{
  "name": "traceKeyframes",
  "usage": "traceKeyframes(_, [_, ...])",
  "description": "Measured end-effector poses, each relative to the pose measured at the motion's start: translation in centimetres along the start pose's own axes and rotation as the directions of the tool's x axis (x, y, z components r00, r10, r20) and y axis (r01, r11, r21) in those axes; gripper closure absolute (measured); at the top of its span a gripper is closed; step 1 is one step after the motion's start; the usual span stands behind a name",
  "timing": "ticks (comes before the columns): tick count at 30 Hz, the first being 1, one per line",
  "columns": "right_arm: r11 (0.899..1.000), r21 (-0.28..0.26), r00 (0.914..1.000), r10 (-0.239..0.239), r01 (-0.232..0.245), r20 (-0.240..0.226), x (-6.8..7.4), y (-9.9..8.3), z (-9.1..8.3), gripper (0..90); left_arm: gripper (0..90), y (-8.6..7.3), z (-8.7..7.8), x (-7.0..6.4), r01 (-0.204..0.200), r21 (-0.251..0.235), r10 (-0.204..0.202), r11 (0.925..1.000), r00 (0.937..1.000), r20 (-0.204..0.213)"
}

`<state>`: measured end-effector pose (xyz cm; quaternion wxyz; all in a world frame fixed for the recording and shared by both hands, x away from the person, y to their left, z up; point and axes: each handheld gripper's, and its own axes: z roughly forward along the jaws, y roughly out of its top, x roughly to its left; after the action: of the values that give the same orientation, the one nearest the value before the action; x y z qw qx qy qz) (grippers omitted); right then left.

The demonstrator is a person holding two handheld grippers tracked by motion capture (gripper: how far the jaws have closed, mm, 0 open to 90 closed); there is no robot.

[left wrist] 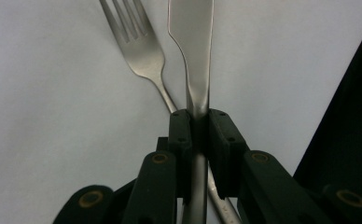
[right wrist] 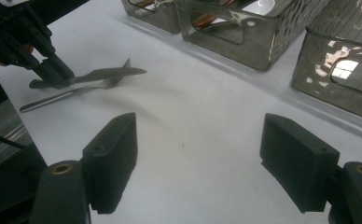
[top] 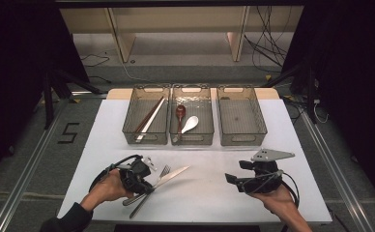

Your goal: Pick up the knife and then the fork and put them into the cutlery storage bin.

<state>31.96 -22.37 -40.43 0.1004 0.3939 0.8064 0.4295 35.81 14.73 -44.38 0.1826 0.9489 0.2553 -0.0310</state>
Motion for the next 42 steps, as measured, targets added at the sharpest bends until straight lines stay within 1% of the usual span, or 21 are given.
traceKeyframes(1, [1.000, -0.001, 1.0000, -0.002, 0.002, -0.004, 0.1, 0.0, 0.1, 28.5, 79.4, 0.1, 0.0, -0.2, -0.005, -0.004, 0.005, 1.0000, 1.0000, 0.001])
traceKeyframes(3, [1.000, -0.003, 0.9998, -0.011, 0.011, -0.015, 0.3, 0.1, 0.2, 28.5, 79.4, 0.3, 0.0, -0.5, -0.011, 0.001, 0.011, 0.9999, 0.9995, 0.028])
traceKeyframes(5, [1.000, -0.009, 0.9992, -0.026, 0.026, -0.029, 0.7, 0.3, 0.4, 28.5, 79.5, 0.6, 0.0, -0.8, -0.026, 0.009, 0.026, 0.9996, 0.9988, 0.041])
traceKeyframes(7, [0.998, -0.011, 0.9976, -0.056, 0.056, -0.041, 1.2, 0.5, 0.7, 28.5, 79.5, 0.9, 0.1, -1.3, -0.039, 0.008, 0.039, 0.9992, 0.9981, 0.048])
traceKeyframes(11, [0.994, -0.007, 0.9910, -0.113, 0.112, -0.072, 2.3, 0.8, 1.4, 28.3, 79.4, 1.6, 0.0, -2.1, -0.069, 0.003, 0.069, 0.9976, 0.9942, 0.083])
traceKeyframes(15, [0.985, 0.004, 0.9794, -0.173, 0.175, -0.104, 3.6, 1.1, 2.2, 28.1, 79.4, 2.2, 0.1, -2.6, -0.090, 0.008, 0.089, 0.9959, 0.9911, 0.099])
traceKeyframes(16, [0.981, 0.007, 0.9754, -0.192, 0.194, -0.108, 3.9, 1.1, 2.5, 28.1, 79.4, 2.3, 0.1, -2.8, -0.086, 0.011, 0.084, 0.9963, 0.9911, 0.103])
traceKeyframes(17, [0.978, 0.011, 0.9722, -0.206, 0.208, -0.112, 4.2, 1.2, 2.7, 28.1, 79.4, 2.5, 0.2, -2.8, -0.097, 0.017, 0.094, 0.9952, 0.9899, 0.106])
traceKeyframes(20, [0.965, 0.021, 0.9582, -0.255, 0.260, -0.130, 5.0, 1.4, 3.4, 28.2, 79.4, 3.0, 0.4, -3.2, -0.109, 0.020, 0.106, 0.9938, 0.9877, 0.115])
traceKeyframes(24, [0.940, 0.045, 0.9326, -0.329, 0.338, -0.149, 6.3, 1.3, 4.5, 28.2, 79.5, 3.7, 0.6, -3.6, -0.125, 0.027, 0.120, 0.9917, 0.9826, 0.141])
traceKeyframes(26, [0.922, 0.058, 0.9162, -0.370, 0.382, -0.155, 7.0, 1.2, 5.1, 28.1, 79.5, 3.9, 0.6, -3.6, -0.135, 0.035, 0.128, 0.9902, 0.9801, 0.152])
traceKeyframes(27, [0.914, 0.065, 0.9089, -0.388, 0.401, -0.153, 7.3, 1.2, 5.3, 28.1, 79.4, 4.0, 0.7, -3.6, -0.131, 0.040, 0.123, 0.9906, 0.9800, 0.156])
traceKeyframes(28, [0.903, 0.072, 0.8987, -0.410, 0.425, -0.154, 7.5, 1.1, 5.5, 28.1, 79.4, 4.1, 0.8, -3.7, -0.135, 0.042, 0.127, 0.9899, 0.9792, 0.158])
traceKeyframes(30, [0.887, 0.079, 0.8837, -0.438, 0.455, -0.165, 7.9, 1.0, 6.0, 28.1, 79.4, 4.3, 0.9, -3.8, -0.148, 0.053, 0.137, 0.9876, 0.9768, 0.164])
traceKeyframes(32, [0.865, 0.091, 0.8643, -0.475, 0.493, -0.164, 8.3, 0.9, 6.4, 28.1, 79.4, 4.5, 1.0, -3.9, -0.141, 0.055, 0.130, 0.9884, 0.9758, 0.176])
traceKeyframes(33, [0.858, 0.096, 0.8585, -0.486, 0.504, -0.162, 8.6, 0.8, 6.6, 28.1, 79.4, 4.6, 1.0, -4.0, -0.156, 0.060, 0.143, 0.9860, 0.9735, 0.178])
traceKeyframes(34, [0.846, 0.103, 0.8475, -0.505, 0.524, -0.165, 8.8, 0.7, 6.8, 28.2, 79.4, 4.7, 1.1, -4.1, -0.148, 0.059, 0.135, 0.9872, 0.9740, 0.181])
traceKeyframes(35, [0.833, 0.106, 0.8355, -0.524, 0.543, -0.165, 9.0, 0.6, 6.9, 28.1, 79.4, 4.9, 1.1, -4.1, -0.154, 0.062, 0.140, 0.9861, 0.9723, 0.187])
traceKeyframes(37, [0.809, 0.121, 0.8155, -0.555, 0.575, -0.164, 9.4, 0.4, 7.2, 28.2, 79.4, 5.1, 1.2, -4.1, -0.167, 0.068, 0.151, 0.9836, 0.9689, 0.196])
traceKeyframes(38, [0.794, 0.122, 0.8006, -0.575, 0.596, -0.168, 9.5, 0.3, 7.4, 28.2, 79.4, 5.2, 1.2, -4.2, -0.165, 0.068, 0.149, 0.9839, 0.9683, 0.200])
traceKeyframes(42, [0.758, 0.141, 0.7696, -0.618, 0.638, -0.162, 9.9, 0.0, 7.9, 30.0, 79.4, 5.8, 1.3, -4.5, -0.184, 0.081, 0.164, 0.9797, 0.9639, 0.210])
